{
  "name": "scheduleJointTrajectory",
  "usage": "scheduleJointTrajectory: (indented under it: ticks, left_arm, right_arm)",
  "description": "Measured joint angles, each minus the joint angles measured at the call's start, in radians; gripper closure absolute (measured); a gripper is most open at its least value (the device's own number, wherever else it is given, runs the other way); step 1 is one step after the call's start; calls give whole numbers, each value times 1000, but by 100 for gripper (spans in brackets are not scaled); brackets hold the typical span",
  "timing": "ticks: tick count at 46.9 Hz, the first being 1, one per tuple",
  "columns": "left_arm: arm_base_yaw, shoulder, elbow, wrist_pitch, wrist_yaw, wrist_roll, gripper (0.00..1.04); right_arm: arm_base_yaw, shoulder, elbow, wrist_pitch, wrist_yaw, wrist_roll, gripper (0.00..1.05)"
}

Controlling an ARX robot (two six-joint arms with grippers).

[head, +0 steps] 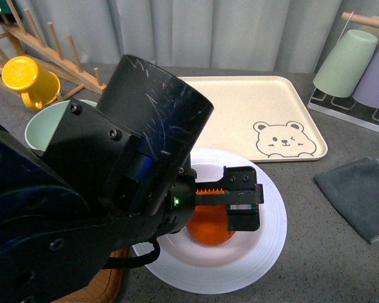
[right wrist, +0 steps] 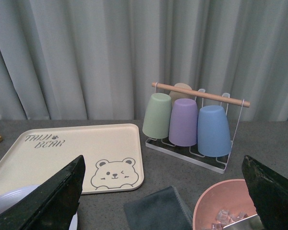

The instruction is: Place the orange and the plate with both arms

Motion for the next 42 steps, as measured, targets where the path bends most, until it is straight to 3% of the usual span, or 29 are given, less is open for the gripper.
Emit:
scheduleJointTrajectory:
  ticks: [15, 29, 40, 42]
  left_arm:
    - [138, -333, -151, -26, -97, 32, 6]
    - [347, -713, -427, -85, -169, 68, 6]
    - [359, -756, -447, -87, -166, 80, 6]
    - [358, -716, -480, 45, -203, 145, 11]
  right_arm:
    - [0, 0, 0, 0, 0, 0, 9]
    - [0, 0, 0, 0, 0, 0, 9]
    - [0, 0, 0, 0, 0, 0, 9]
    - [0, 0, 0, 0, 0, 0, 9]
